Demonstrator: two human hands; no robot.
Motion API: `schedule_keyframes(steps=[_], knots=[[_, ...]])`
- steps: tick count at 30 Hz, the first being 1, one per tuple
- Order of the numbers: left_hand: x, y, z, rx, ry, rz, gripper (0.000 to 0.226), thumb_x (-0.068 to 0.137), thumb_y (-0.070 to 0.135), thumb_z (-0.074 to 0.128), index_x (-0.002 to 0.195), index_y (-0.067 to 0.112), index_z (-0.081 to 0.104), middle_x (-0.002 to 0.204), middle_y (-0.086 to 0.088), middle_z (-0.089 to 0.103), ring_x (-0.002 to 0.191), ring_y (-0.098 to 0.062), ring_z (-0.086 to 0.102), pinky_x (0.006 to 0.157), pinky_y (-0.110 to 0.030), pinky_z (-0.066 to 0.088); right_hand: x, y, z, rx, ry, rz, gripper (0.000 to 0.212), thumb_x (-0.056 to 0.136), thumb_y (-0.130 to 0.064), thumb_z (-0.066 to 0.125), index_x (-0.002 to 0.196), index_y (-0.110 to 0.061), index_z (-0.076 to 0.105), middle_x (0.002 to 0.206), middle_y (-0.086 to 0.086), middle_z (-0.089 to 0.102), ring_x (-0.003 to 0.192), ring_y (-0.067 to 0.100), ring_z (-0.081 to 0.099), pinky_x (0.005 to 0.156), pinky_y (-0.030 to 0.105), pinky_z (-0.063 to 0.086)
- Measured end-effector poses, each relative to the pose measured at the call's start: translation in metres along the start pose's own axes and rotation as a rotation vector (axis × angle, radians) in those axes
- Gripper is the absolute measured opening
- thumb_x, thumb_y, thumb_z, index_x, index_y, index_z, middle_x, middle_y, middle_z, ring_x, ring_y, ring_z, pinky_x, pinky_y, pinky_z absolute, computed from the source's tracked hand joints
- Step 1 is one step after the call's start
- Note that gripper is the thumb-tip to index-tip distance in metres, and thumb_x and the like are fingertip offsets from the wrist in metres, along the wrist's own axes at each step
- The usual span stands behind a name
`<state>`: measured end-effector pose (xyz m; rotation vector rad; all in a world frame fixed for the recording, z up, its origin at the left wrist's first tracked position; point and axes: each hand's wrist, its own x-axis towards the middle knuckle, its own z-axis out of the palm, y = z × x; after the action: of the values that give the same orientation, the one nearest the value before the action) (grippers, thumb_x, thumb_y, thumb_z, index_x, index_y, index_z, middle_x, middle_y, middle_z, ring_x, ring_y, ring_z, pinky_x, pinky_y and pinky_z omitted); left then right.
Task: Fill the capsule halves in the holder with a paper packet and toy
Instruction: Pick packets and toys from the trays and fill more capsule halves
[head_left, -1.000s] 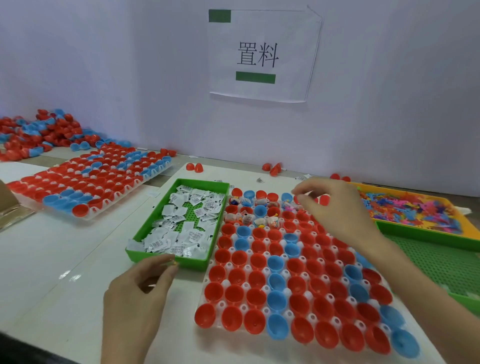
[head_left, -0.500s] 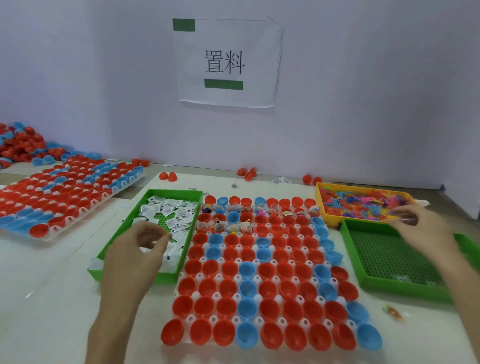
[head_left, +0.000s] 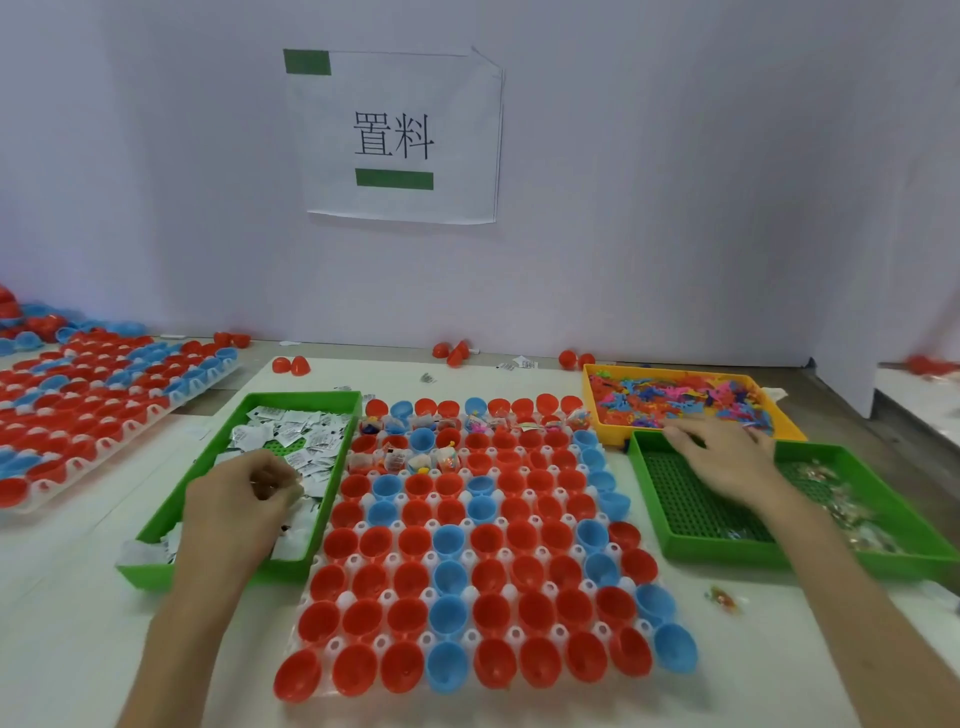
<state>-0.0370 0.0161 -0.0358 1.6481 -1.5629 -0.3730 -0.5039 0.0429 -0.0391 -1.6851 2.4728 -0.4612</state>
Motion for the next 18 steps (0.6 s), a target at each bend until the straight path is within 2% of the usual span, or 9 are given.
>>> schedule_keyframes(steps=[3, 7, 9, 11, 12, 15, 17, 18], knots=[[-0.003, 0.0, -0.005, -0.158, 0.146, 0.004, 0.016, 0.08, 0.007, 0.081, 0.086, 0.019, 0.071, 0.078, 0.003, 0.069, 0.077, -0.016, 0.067, 0.073, -0.025, 0.048, 0.005, -0.003, 0.001, 0.003, -0.008, -0.01, 0.04, 0.105, -0.048, 0.035, 0.141, -0.041, 0.05, 0.154, -0.011, 0.044, 0.145, 0.018, 0.032, 0.119, 0.045, 0.01], [-0.006, 0.001, -0.009, -0.366, 0.275, -0.04, 0.018, 0.083, 0.011, 0.079, 0.099, 0.017, 0.072, 0.087, -0.006, 0.071, 0.081, -0.025, 0.069, 0.081, -0.036, 0.055, 0.005, -0.002, 0.003, 0.07, 0.046, -0.005, 0.036, 0.106, -0.036, 0.041, 0.14, -0.035, 0.055, 0.152, -0.009, 0.047, 0.143, 0.019, 0.036, 0.116, 0.042, 0.013], [-0.007, 0.003, -0.011, -0.47, 0.315, -0.072, 0.018, 0.084, 0.015, 0.078, 0.1, 0.016, 0.071, 0.091, -0.011, 0.072, 0.08, -0.027, 0.07, 0.073, -0.027, 0.059, 0.003, -0.002, 0.003, 0.124, 0.106, 0.014, 0.035, 0.106, -0.032, 0.044, 0.138, -0.03, 0.058, 0.149, -0.006, 0.051, 0.14, 0.021, 0.041, 0.114, 0.038, 0.016], [-0.009, 0.007, -0.013, -0.574, 0.318, -0.084, 0.013, 0.085, 0.018, 0.077, 0.096, 0.019, 0.071, 0.09, -0.01, 0.073, 0.072, -0.021, 0.069, 0.061, -0.013, 0.057, 0.003, -0.002, 0.001, 0.18, 0.173, 0.025, 0.035, 0.105, -0.03, 0.046, 0.137, -0.026, 0.059, 0.146, -0.003, 0.054, 0.137, 0.023, 0.044, 0.112, 0.038, 0.018], [-0.012, 0.011, -0.015, -0.627, 0.309, -0.078, 0.008, 0.086, 0.018, 0.076, 0.092, 0.022, 0.071, 0.087, -0.008, 0.074, 0.065, -0.016, 0.068, 0.057, -0.011, 0.055, 0.004, -0.001, 0.0, 0.204, 0.202, 0.026, 0.035, 0.105, -0.029, 0.047, 0.137, -0.026, 0.059, 0.146, -0.001, 0.055, 0.137, 0.025, 0.045, 0.113, 0.039, 0.019], [-0.025, 0.027, -0.019, -0.756, 0.307, -0.062, 0.011, 0.087, 0.023, 0.074, 0.079, 0.031, 0.073, 0.076, 0.002, 0.075, 0.051, -0.007, 0.061, 0.051, -0.014, 0.052, 0.004, -0.001, -0.003, 0.186, 0.19, 0.014, 0.038, 0.105, -0.039, 0.045, 0.142, -0.034, 0.053, 0.146, -0.004, 0.055, 0.137, 0.026, 0.045, 0.112, 0.04, 0.018], [-0.039, 0.042, -0.019, -0.867, 0.296, -0.082, 0.003, 0.083, 0.031, 0.073, 0.08, 0.03, 0.075, 0.078, 0.005, 0.076, 0.053, -0.007, 0.062, 0.054, -0.014, 0.054, 0.004, -0.001, 0.0, 0.088, 0.081, -0.004, 0.038, 0.104, -0.048, 0.04, 0.139, -0.041, 0.054, 0.147, -0.009, 0.052, 0.139, 0.022, 0.042, 0.113, 0.041, 0.015], [-0.048, 0.05, -0.018, -0.918, 0.291, -0.094, 0.009, 0.08, 0.035, 0.073, 0.083, 0.027, 0.075, 0.08, 0.003, 0.076, 0.057, -0.007, 0.064, 0.057, -0.015, 0.055, 0.004, 0.0, 0.002, 0.039, 0.037, -0.009, 0.038, 0.104, -0.051, 0.038, 0.137, -0.043, 0.055, 0.149, -0.011, 0.05, 0.14, 0.02, 0.04, 0.115, 0.043, 0.014]])
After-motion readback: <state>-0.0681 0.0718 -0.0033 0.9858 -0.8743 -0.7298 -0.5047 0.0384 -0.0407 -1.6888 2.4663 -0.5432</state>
